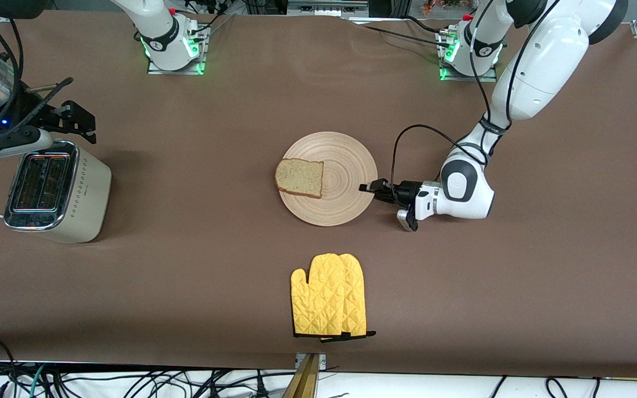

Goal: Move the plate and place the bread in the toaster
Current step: 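Slide the plate with the left gripper toward the toaster, then release the plate with the left gripper while the right gripper reaches the bread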

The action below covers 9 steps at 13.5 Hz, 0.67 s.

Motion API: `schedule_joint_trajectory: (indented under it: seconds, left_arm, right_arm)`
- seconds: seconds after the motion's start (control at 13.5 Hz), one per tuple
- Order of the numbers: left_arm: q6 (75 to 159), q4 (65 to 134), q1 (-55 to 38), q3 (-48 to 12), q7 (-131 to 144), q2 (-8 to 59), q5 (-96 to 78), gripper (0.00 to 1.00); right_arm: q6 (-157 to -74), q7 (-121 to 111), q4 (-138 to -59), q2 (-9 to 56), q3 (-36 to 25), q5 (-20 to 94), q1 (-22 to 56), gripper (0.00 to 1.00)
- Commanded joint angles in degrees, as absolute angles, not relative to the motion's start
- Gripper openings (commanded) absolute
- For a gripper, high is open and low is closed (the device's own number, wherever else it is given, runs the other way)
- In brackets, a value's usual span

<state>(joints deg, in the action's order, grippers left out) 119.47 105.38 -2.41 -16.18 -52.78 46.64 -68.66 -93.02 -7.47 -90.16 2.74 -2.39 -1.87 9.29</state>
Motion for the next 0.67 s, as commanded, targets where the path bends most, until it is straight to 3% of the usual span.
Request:
schedule_joint_trajectory:
  seconds: [0.0,0.07,0.15,0.22,0.59]
  left_arm:
    - [118.92,105.29,-2.37,-16.35,-55.37,46.41,-71.63,0.11]
    - [118.92,105.29,-2.37,-16.35,-55.28,46.32,-71.63,0.27]
    - [118.92,105.29,-2.11,-16.35,-55.11,46.14,-71.63,0.75]
    - [118.83,105.29,-1.59,-16.35,-55.02,45.79,-71.02,1.00]
    - [117.95,105.12,3.32,-15.64,-52.40,40.36,-59.37,1.00]
  right_arm:
    - [-92.64,-7.29,-90.79,2.72,-2.20,-2.46,9.58,1.00]
    - [-92.64,-7.29,-90.79,3.25,-2.20,-2.29,10.45,1.00]
    - [-92.72,-7.21,-90.79,4.12,-2.20,-2.02,10.89,1.00]
    - [-92.90,-7.12,-90.79,4.91,-2.20,-1.59,11.86,1.00]
    - [-95.97,-0.27,-90.79,11.06,-2.20,6.56,15.38,1.00]
